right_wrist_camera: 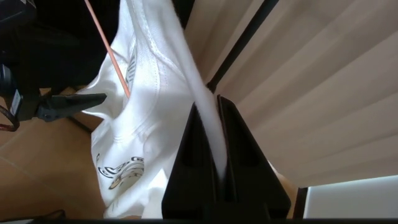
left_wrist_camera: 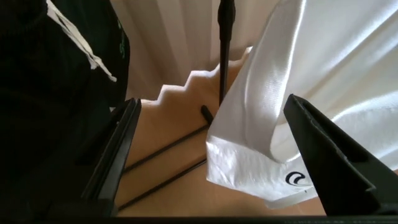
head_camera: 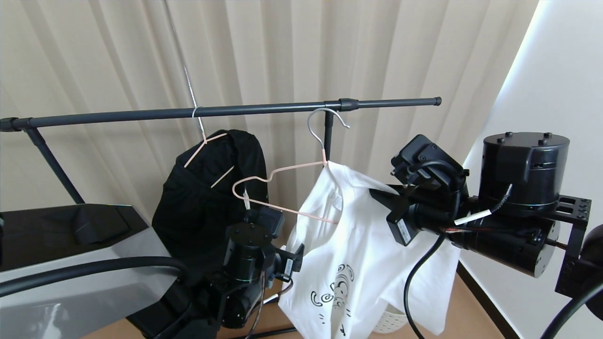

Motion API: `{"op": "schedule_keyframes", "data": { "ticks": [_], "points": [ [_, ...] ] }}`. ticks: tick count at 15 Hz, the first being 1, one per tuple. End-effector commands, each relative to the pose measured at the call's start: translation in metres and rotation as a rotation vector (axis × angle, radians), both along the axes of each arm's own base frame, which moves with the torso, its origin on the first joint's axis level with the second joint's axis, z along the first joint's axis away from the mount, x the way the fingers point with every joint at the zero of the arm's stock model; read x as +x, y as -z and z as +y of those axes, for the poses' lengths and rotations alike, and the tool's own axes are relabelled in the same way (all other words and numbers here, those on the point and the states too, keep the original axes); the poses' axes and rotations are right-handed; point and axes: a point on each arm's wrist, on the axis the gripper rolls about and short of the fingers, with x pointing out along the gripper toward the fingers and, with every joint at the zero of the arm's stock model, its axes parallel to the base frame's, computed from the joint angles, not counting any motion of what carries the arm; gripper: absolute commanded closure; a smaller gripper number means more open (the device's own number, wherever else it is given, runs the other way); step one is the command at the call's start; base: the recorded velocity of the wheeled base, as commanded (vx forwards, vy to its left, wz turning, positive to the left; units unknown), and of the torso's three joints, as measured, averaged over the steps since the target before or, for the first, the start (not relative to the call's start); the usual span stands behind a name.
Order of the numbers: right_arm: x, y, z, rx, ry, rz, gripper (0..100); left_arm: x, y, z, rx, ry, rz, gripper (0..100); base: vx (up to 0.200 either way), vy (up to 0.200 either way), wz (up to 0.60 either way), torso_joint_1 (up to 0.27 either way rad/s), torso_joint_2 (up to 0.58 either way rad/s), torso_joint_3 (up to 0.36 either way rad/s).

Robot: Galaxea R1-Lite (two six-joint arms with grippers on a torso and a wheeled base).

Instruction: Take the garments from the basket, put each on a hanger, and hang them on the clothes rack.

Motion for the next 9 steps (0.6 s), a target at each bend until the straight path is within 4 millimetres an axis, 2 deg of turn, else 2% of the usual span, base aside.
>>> {"op": "schedule_keyframes", "data": {
  "ticks": [1,4,9],
  "points": [
    [-0.002,-0.003,-0.001,0.006,0.000,-0.008,100,0.002,0.007,0.000,0.012,-0.004,0.015,100,0.000,0.000,0.00,0.000,0.00,0.000],
    [-0.002,-0.002,-0.003,0.003,0.004,-0.005,100,0.002,0.003,0.001,0.005,-0.008,0.004,100,0.000,0.000,0.00,0.000,0.00,0.000],
    [0.006,0.004,-0.011,-0.008,0.037,0.014,100,0.011,-0.019,0.018,-0.029,-0.064,-0.048,100,0.000,0.000,0.00,0.000,0.00,0.000]
  ]
}}
